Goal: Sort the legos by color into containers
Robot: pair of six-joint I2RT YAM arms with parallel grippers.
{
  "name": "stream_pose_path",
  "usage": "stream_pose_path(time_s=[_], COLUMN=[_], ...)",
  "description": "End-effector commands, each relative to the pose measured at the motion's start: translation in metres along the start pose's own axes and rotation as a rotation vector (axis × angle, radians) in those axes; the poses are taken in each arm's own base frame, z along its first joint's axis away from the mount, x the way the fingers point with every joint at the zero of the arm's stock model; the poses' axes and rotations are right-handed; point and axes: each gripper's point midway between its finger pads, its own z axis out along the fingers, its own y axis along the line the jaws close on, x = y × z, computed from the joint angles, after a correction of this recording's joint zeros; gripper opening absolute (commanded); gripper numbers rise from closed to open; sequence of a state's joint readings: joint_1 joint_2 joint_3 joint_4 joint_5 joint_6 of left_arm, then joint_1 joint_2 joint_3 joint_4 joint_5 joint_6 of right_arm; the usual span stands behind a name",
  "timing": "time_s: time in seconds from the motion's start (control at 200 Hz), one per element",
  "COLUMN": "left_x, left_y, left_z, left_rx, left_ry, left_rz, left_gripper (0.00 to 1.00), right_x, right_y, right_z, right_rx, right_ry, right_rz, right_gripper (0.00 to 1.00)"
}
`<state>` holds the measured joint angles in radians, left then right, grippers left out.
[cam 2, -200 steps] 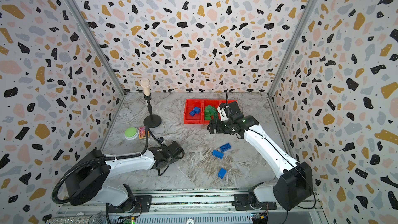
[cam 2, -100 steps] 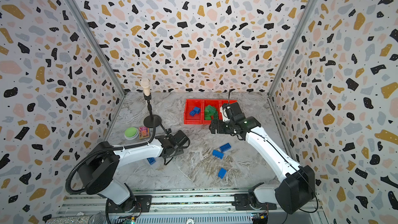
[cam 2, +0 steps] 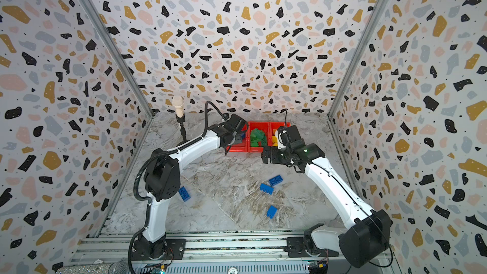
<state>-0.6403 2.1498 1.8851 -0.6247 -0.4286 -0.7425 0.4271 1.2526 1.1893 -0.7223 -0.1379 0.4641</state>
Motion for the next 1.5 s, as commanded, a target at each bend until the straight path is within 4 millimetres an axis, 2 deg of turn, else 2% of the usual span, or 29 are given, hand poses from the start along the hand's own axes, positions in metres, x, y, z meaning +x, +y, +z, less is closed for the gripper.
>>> stream_pose_path(time_s=[0.0,0.08,0.175,0.23,0.335,0.405,0.515,0.606,0.721,0.856,0.931,1.001,1.096,1.221,1.491], left_x=[-0.022,-0.033,-0.046,-0.054,-0.065,-0.067,-0.059,-0.037,0.004,0.074,0.113,0.145,0.177,0.204,0.229], left_y=[-0.009,-0.026,-0.040,-0.045,-0.048,-0.043,-0.018,0.017,0.077,0.158,0.192,0.216,0.236,0.249,0.256], left_z=[0.016,0.025,0.030,0.029,0.022,0.014,-0.008,-0.028,-0.060,-0.094,-0.107,-0.115,-0.120,-0.118,-0.098], left_rx=[0.026,0.081,0.111,0.126,0.141,0.129,0.076,0.034,-0.028,-0.126,-0.142,-0.144,-0.142,-0.146,-0.177], left_ry=[-0.028,-0.047,-0.076,-0.093,-0.114,-0.110,-0.090,-0.077,-0.070,-0.020,0.008,0.031,0.060,0.088,0.123], left_rz=[0.024,0.011,0.001,-0.007,-0.016,-0.016,-0.001,-0.024,-0.095,-0.222,-0.297,-0.363,-0.429,-0.464,-0.441], left_gripper=[0.46,0.53,0.76,0.84,0.90,0.91,0.91,0.90,0.90,0.89,0.88,0.88,0.87,0.87,0.85], right_x=[-0.003,-0.005,-0.005,-0.007,-0.011,-0.014,-0.019,-0.025,-0.031,-0.030,-0.026,-0.022,-0.016,-0.014,-0.012], right_y=[-0.011,-0.020,-0.031,-0.034,-0.035,-0.034,-0.029,-0.020,-0.008,0.014,0.030,0.043,0.057,0.066,0.066], right_z=[-0.018,-0.024,-0.029,-0.031,-0.032,-0.030,-0.022,-0.014,-0.001,0.016,0.025,0.033,0.039,0.043,0.036], right_rx=[0.040,0.064,0.083,0.087,0.087,0.079,0.055,0.012,-0.042,-0.093,-0.122,-0.146,-0.172,-0.188,-0.176], right_ry=[-0.030,-0.045,-0.057,-0.065,-0.072,-0.073,-0.065,-0.058,-0.045,-0.007,0.020,0.044,0.069,0.081,0.077], right_rz=[0.025,0.047,0.074,0.087,0.093,0.086,0.065,0.038,0.008,-0.045,-0.080,-0.105,-0.132,-0.152,-0.159], right_gripper=[0.99,0.99,0.99,0.99,0.99,0.99,0.99,0.99,0.99,0.99,0.99,0.99,0.99,0.99,0.99])
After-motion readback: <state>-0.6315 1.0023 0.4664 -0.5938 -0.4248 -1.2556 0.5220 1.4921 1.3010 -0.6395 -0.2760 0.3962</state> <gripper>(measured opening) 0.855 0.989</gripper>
